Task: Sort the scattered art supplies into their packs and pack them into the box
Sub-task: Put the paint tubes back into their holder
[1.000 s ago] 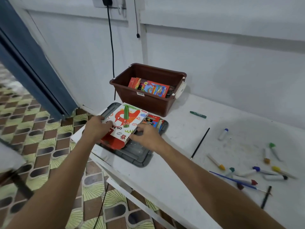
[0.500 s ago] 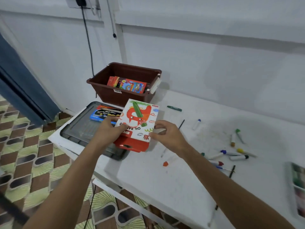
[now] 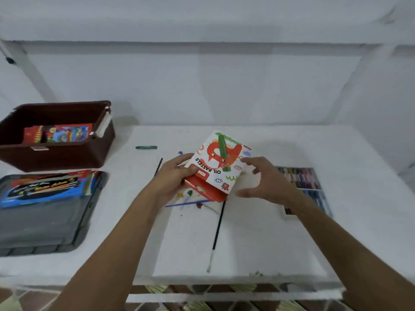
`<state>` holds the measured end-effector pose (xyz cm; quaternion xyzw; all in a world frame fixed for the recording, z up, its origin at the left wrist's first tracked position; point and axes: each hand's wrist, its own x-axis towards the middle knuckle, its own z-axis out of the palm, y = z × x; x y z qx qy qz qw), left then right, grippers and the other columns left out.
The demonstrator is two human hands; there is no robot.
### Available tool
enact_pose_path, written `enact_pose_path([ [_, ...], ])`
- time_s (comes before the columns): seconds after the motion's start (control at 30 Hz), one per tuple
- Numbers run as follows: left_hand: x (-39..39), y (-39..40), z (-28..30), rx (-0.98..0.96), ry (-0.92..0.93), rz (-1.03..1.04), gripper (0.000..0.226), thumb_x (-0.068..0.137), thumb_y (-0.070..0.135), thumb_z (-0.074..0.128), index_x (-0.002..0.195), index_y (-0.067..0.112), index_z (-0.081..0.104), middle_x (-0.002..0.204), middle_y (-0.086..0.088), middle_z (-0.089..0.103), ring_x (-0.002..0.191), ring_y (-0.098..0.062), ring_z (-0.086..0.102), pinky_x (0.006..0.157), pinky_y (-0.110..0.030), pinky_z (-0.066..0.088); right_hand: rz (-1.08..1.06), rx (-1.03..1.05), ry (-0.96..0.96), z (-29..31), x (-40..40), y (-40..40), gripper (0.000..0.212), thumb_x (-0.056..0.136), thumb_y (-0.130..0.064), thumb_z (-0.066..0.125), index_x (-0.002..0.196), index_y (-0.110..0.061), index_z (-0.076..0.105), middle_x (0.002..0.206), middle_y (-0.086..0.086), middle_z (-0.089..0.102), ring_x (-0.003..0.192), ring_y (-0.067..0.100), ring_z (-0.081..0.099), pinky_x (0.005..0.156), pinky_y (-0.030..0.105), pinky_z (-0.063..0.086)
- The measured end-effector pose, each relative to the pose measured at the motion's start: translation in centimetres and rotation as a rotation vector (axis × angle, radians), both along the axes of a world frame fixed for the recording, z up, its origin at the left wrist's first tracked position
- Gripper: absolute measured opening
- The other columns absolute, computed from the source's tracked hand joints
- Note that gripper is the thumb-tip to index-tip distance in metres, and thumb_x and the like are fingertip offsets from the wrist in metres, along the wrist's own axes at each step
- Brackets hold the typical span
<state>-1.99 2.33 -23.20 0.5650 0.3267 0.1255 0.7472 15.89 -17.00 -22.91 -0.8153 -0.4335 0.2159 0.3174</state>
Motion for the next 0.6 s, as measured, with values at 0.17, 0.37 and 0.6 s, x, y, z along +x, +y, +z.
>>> enact_pose_path([
  [0.17, 2.8, -1.5, 0.4, 0.019, 0.079, -0.110, 0.039, 0.089, 0.000, 0.051, 0.122, 0.017, 0.063, 0.107, -0.010, 0.072, 0.103, -0.030, 0.066, 0.092, -0.044, 0.053, 0.060, -0.145, -0.432, 0.3, 1.5, -2.6, 0.113, 0.057, -0.053, 0.083, 0.146, -0.034, 0.018, 0.150, -0.006, -0.001, 0.137, 0.021, 0.001, 0.115, 0.050, 0.018],
  [0.37, 3.1, -2.7, 1.0, 0.114, 0.196, -0.291, 0.037, 0.087, 0.002, 0.048, 0.116, 0.017, 0.067, 0.102, -0.012, 0.073, 0.096, -0.030, 0.069, 0.076, -0.036, 0.057, 0.379, -0.320, -0.507, 0.2, 0.3, -2.6, 0.134, 0.057, -0.061, 0.078, 0.147, -0.035, -0.017, 0.154, -0.009, -0.026, 0.138, 0.016, -0.033, 0.110, 0.042, -0.022],
  [0.6, 2.4, -2.9, -0.3, 0.206, 0.242, -0.121, 0.027, 0.096, 0.024, 0.044, 0.107, 0.015, 0.066, 0.099, -0.015, 0.070, 0.085, -0.023, 0.065, 0.075, -0.034, 0.050, 0.388, -0.338, -0.356, -0.5, -0.3, -2.4, 0.127, 0.059, -0.055, 0.080, 0.147, -0.040, -0.010, 0.153, -0.008, -0.009, 0.142, 0.020, -0.016, 0.112, 0.042, -0.014],
])
